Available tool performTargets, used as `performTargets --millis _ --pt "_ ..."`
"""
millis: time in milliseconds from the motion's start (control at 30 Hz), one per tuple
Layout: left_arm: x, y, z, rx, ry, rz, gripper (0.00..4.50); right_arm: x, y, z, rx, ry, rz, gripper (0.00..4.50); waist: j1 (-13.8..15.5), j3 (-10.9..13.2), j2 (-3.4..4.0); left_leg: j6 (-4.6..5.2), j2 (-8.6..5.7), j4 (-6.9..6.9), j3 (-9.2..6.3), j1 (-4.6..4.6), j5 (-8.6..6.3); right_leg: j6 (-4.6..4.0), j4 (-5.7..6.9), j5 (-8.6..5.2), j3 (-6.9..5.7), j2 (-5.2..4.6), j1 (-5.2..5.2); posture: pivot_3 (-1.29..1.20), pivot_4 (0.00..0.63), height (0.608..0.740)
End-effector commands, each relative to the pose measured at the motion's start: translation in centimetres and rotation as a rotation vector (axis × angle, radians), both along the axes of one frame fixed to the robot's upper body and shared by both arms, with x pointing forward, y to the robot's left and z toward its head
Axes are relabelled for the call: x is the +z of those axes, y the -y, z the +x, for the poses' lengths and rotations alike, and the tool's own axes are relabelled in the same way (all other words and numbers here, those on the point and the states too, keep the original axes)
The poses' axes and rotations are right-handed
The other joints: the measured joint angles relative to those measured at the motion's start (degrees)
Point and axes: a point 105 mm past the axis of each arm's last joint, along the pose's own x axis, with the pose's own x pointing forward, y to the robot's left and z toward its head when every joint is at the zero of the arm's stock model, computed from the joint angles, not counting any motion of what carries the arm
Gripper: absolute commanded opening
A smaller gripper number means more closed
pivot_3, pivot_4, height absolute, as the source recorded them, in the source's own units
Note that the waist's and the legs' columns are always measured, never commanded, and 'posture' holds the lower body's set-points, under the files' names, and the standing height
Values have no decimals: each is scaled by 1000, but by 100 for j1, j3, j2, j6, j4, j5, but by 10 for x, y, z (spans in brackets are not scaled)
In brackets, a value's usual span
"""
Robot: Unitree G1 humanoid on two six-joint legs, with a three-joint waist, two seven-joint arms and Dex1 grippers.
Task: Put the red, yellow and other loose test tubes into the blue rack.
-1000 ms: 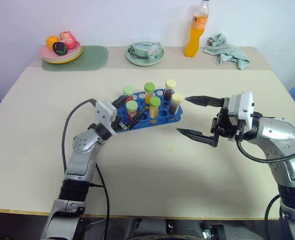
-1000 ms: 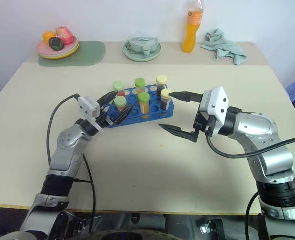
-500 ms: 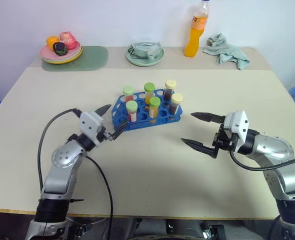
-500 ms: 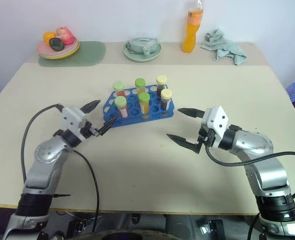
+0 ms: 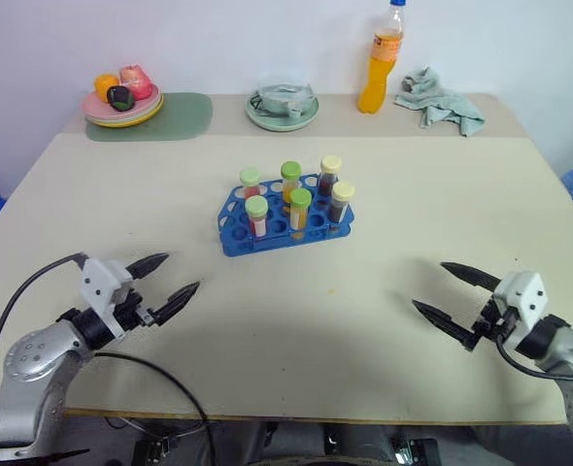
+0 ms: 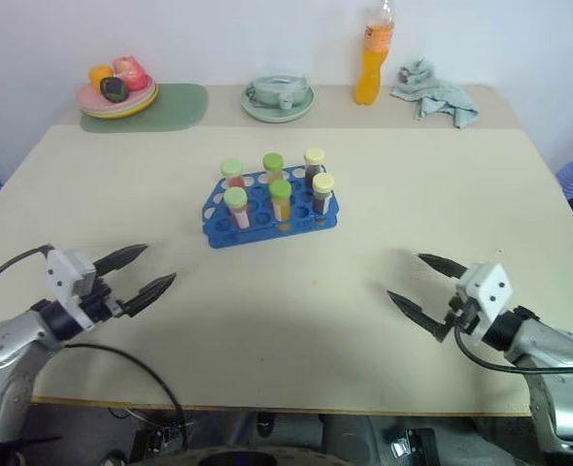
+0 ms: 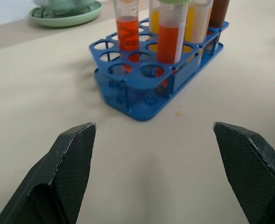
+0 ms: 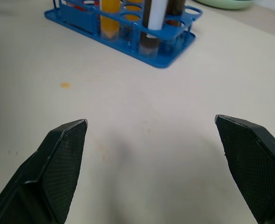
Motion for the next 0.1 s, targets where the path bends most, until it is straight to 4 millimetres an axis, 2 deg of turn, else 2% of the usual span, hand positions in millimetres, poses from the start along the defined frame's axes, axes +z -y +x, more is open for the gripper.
performTargets --millis 33,100 --pt "9 4 -4 -40 22 -1 4124 11 11 -2 -33 54 -14 4500 -6 -2 3 0 0 0 3 2 0 0 0 0 1 -2 5 0 150 740" --pt "7 5 -6 -47 4 -5 4124 12 11 -4 -33 49 -15 4500 -11 -2 3 0 0 -2 3 2 0 0 -1 -2 1 -2 2 0 150 740"
